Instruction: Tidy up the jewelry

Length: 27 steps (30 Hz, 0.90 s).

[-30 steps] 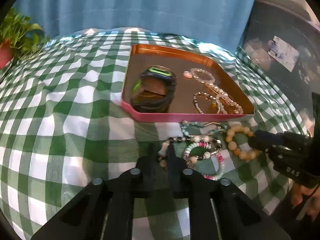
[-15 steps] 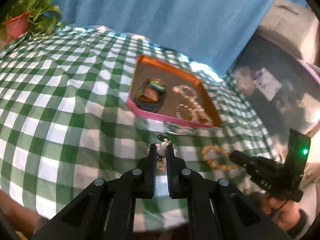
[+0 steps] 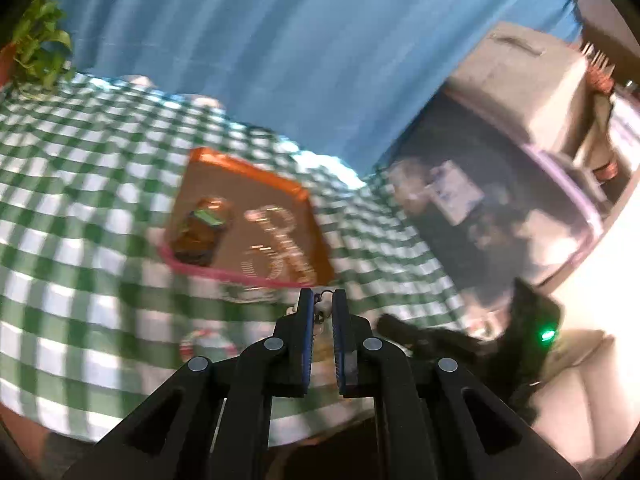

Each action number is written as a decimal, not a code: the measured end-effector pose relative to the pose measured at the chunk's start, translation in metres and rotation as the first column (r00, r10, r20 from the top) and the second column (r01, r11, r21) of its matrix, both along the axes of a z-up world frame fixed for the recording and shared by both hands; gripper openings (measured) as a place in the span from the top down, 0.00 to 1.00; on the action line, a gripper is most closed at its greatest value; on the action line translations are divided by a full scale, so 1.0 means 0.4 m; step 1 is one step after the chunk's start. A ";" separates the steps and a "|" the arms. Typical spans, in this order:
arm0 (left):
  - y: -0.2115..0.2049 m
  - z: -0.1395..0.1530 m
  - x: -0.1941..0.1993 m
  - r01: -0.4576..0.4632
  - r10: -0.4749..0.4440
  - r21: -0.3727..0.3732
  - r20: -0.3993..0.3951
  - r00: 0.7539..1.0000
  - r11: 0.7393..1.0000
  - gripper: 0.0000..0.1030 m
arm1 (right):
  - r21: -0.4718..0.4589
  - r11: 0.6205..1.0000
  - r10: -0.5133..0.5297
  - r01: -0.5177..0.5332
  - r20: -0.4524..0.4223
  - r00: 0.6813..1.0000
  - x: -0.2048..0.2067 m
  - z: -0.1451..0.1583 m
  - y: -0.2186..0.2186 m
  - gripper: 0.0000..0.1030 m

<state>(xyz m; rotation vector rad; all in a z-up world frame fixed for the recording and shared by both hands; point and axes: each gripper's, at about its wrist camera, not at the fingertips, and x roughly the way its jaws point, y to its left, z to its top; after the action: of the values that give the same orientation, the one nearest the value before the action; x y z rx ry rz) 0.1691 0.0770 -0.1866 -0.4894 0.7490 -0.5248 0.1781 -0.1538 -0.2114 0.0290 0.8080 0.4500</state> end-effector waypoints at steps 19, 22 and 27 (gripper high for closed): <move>-0.167 -0.298 0.075 0.122 -0.057 0.337 -0.197 0.979 0.934 0.83 | -0.061 0.998 0.025 -0.033 -0.130 0.991 0.007 -0.175 -0.014 0.65; -0.188 -0.295 0.081 0.146 -0.084 0.364 -0.183 0.980 0.920 0.69 | -0.089 0.996 0.012 -0.027 -0.165 0.986 0.024 -0.210 -0.008 0.78; -0.247 -0.294 0.078 0.172 -0.132 0.454 -0.118 0.984 0.874 0.46 | -0.153 0.987 0.026 -0.046 -0.130 0.991 0.013 -0.220 0.006 0.81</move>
<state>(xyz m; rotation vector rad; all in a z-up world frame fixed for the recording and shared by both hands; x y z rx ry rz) 0.2001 -0.0220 -0.3043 -0.0032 0.9657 -0.4530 0.1834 -0.1515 -0.2994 -0.1032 0.9686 0.4207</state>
